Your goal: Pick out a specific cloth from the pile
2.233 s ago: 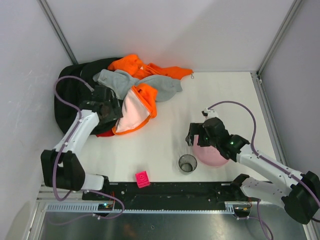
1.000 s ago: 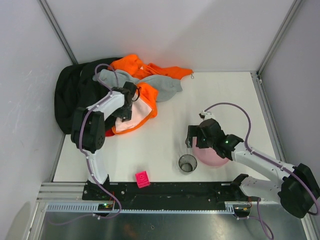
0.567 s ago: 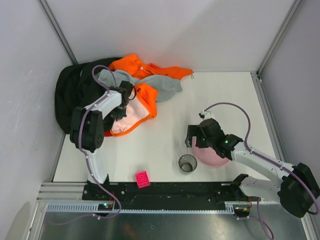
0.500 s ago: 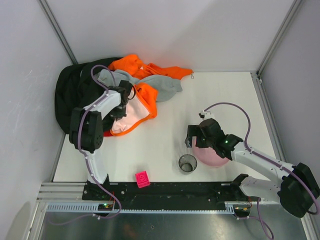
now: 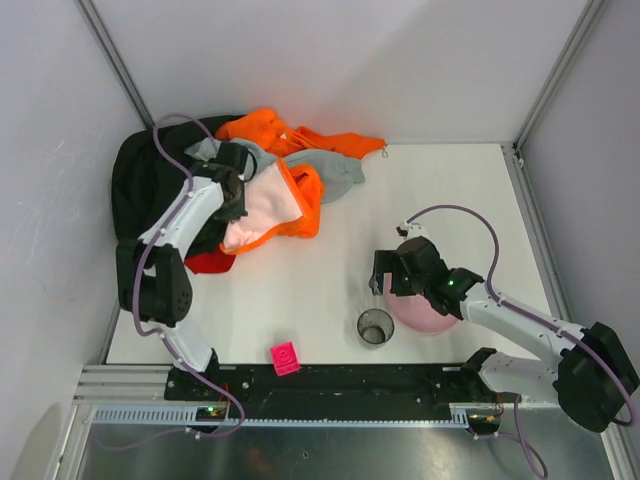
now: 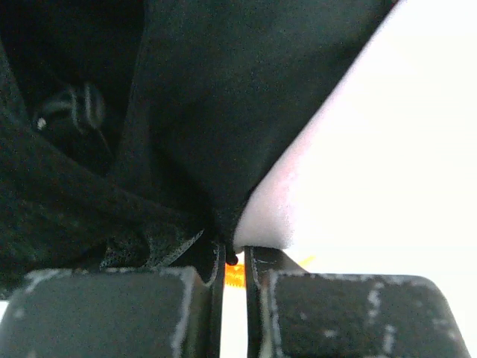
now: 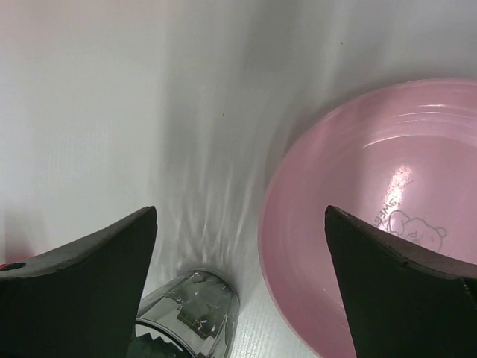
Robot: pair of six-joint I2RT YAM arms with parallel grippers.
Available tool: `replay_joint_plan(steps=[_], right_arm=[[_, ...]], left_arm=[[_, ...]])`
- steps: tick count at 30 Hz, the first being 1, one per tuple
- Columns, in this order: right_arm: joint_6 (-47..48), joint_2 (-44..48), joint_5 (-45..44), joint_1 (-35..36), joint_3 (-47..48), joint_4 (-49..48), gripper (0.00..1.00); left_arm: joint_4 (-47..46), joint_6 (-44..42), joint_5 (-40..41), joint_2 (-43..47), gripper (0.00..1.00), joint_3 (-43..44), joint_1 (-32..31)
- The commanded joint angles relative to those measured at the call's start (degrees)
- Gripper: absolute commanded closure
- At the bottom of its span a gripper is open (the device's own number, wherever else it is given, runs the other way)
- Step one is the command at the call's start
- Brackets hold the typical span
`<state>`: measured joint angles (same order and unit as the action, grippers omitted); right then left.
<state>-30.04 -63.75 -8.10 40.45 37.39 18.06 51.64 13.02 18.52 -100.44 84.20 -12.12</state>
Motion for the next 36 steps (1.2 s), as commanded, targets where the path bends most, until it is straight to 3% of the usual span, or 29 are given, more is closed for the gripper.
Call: replay_joint_plan(steps=[1, 11, 24, 36], right_arm=[[-0.73, -1.05, 0.44, 0.35, 0.21, -2.45, 0.01], [-0.36, -2.51, 1.52, 0.35, 0.20, -4.45, 0.01], [1.07, -3.45, 0.73, -0.80, 0.20, -3.51, 0.01], [2.45, -6.65, 2.40, -3.31, 0.22, -4.49, 0.01]], left_arm=[[-3.47, -0.12, -3.37, 7.95, 0.99, 9.18, 0.90], [-4.38, -2.39, 0.79, 5.02, 0.99, 30.65, 1.04], [-4.51, -0.07, -2.94, -13.69, 0.99, 57.45, 1.05], [-9.50, 4.89, -8.39, -34.79, 0.99, 62.54, 1.04]])
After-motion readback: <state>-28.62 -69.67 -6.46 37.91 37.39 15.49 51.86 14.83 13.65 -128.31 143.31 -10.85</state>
